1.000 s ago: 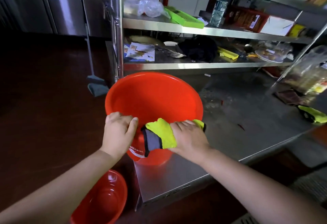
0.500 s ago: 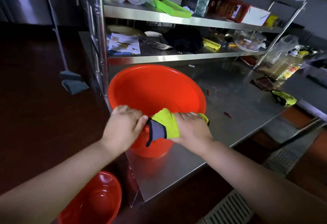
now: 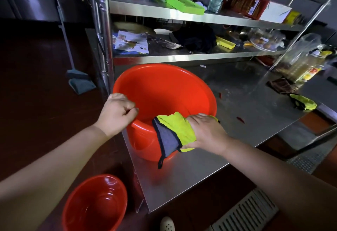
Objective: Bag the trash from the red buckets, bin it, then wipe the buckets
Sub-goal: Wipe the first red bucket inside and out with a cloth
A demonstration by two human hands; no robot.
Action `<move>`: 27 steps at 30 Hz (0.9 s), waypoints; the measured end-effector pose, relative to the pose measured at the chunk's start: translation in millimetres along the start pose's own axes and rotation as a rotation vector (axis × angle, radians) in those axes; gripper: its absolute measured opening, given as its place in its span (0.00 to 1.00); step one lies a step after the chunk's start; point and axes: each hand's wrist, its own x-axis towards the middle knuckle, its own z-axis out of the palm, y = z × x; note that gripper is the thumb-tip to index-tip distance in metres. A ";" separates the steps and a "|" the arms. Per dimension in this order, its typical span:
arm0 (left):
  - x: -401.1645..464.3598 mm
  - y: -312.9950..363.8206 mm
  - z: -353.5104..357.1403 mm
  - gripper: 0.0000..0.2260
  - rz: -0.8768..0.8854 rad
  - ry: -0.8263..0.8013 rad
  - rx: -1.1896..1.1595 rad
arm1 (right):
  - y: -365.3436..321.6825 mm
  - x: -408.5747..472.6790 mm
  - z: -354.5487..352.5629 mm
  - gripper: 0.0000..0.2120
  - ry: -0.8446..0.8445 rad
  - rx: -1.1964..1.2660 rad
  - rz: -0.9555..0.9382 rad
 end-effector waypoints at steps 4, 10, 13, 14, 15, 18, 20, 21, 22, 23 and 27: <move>13.3 -11.9 -4.2 0.18 0.016 -0.048 0.015 | 52.2 -4.9 2.6 0.33 -0.078 -0.051 -0.051; 36.7 -22.8 -4.9 0.17 0.009 -0.114 0.045 | 120.7 6.6 4.2 0.39 -0.265 0.047 -0.052; 44.4 -28.5 -6.1 0.15 -0.058 -0.148 0.043 | 147.0 14.2 4.2 0.43 -0.293 0.039 -0.070; 46.9 -29.0 -6.6 0.16 -0.068 -0.160 0.049 | 155.2 16.6 4.3 0.42 -0.311 0.035 -0.102; 49.5 -28.5 -7.2 0.17 -0.067 -0.175 0.060 | 162.2 19.4 4.2 0.42 -0.331 0.037 -0.135; 55.6 -28.8 -6.5 0.17 -0.065 -0.211 0.094 | 175.6 28.2 3.0 0.38 -0.395 0.074 -0.231; 58.4 -28.1 -5.7 0.17 -0.105 -0.231 0.127 | 180.7 35.6 0.7 0.32 -0.424 0.124 -0.277; 59.5 -27.6 -5.1 0.17 -0.127 -0.245 0.145 | 182.5 39.9 -1.4 0.28 -0.437 0.153 -0.290; 60.4 -28.0 -4.7 0.16 -0.147 -0.258 0.164 | 183.6 44.5 -4.2 0.25 -0.453 0.179 -0.299; 61.4 -27.3 -4.8 0.15 -0.161 -0.272 0.185 | 184.6 49.0 -6.9 0.21 -0.469 0.197 -0.308; 68.3 -12.3 -3.6 0.15 -0.212 -0.321 0.319 | 185.5 62.7 -20.1 0.14 -0.436 0.224 -0.323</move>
